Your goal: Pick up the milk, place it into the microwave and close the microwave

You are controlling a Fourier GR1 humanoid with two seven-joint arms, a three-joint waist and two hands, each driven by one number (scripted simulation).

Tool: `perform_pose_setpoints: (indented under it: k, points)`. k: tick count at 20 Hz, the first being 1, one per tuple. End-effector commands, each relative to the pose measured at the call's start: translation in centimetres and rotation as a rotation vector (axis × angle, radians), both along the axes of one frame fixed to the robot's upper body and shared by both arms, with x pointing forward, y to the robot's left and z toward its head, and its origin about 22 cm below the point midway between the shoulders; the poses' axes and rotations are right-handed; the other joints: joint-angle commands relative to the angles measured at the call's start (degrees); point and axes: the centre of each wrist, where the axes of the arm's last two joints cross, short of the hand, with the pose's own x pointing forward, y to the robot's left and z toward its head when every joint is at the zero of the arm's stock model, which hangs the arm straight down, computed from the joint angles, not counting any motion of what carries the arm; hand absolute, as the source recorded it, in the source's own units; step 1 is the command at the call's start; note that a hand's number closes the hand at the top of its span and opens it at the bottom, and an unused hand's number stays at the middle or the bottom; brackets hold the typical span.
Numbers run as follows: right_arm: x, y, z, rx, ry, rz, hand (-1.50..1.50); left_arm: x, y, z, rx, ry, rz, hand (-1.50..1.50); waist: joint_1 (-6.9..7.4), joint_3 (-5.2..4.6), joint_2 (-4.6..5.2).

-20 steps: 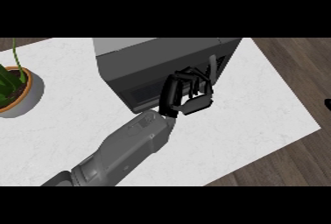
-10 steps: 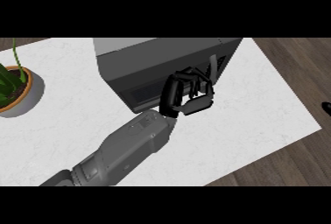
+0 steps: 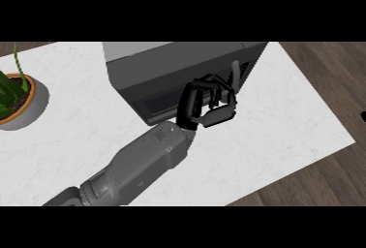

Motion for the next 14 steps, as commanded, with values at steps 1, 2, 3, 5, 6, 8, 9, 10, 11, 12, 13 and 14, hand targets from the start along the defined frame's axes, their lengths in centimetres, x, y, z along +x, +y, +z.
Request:
perform_pose_setpoints:
  k: [1,2,3,5,6,8,9,10,11,12,13,14]
  points:
    - [0.0,0.0,0.7,-0.008,-0.018,0.020,-1.50,1.9,0.2,1.2,0.014,0.016,0.026,1.50,-0.42,-0.13,0.55]
    - [0.2,-0.3,0.7,-0.017,-0.005,0.012,-1.50,1.8,0.0,1.5,0.017,0.017,0.019,1.50,-0.65,-0.06,0.83]
    - [0.2,-0.2,0.7,-0.016,-0.009,0.017,-1.50,1.7,0.2,1.1,0.015,0.021,0.021,1.50,-0.52,-0.08,0.88]
    - [0.2,-0.1,0.8,-0.006,-0.006,0.042,-1.50,1.5,0.0,1.1,0.011,-0.012,-0.011,1.50,-0.73,-0.15,0.76]
    - [0.2,-0.3,0.7,0.003,-0.008,0.043,-1.50,1.7,0.1,0.7,0.080,-0.013,-0.013,1.50,-0.89,0.21,0.60]
    - [0.3,0.2,0.8,0.010,-0.017,0.075,-1.50,1.7,0.2,0.4,0.114,0.000,0.007,1.50,-0.92,0.23,0.76]
    - [0.4,0.2,1.1,0.014,-0.028,0.088,-1.50,1.8,0.4,0.2,0.123,0.007,0.016,1.50,-0.50,0.21,0.93]
    - [0.3,0.2,0.9,0.011,-0.017,0.101,-1.50,1.8,0.5,-0.1,0.143,0.020,0.029,1.50,-0.82,0.25,0.76]
    - [0.2,0.3,0.7,0.012,-0.005,0.110,-1.50,1.9,0.8,-0.4,0.159,0.043,0.051,1.50,-0.45,0.26,0.55]
    - [0.4,0.4,1.0,0.010,-0.010,0.119,-1.50,2.0,0.7,-0.3,0.174,0.031,0.049,1.50,0.29,0.22,0.68]
    - [0.1,0.4,1.0,0.011,-0.008,0.130,-1.50,2.0,1.1,-0.8,0.180,0.062,0.083,1.50,0.19,0.21,0.40]
    - [0.2,0.3,1.2,-0.003,-0.012,0.137,-1.50,1.9,1.3,-1.1,0.177,0.087,0.102,1.50,0.58,0.15,0.33]
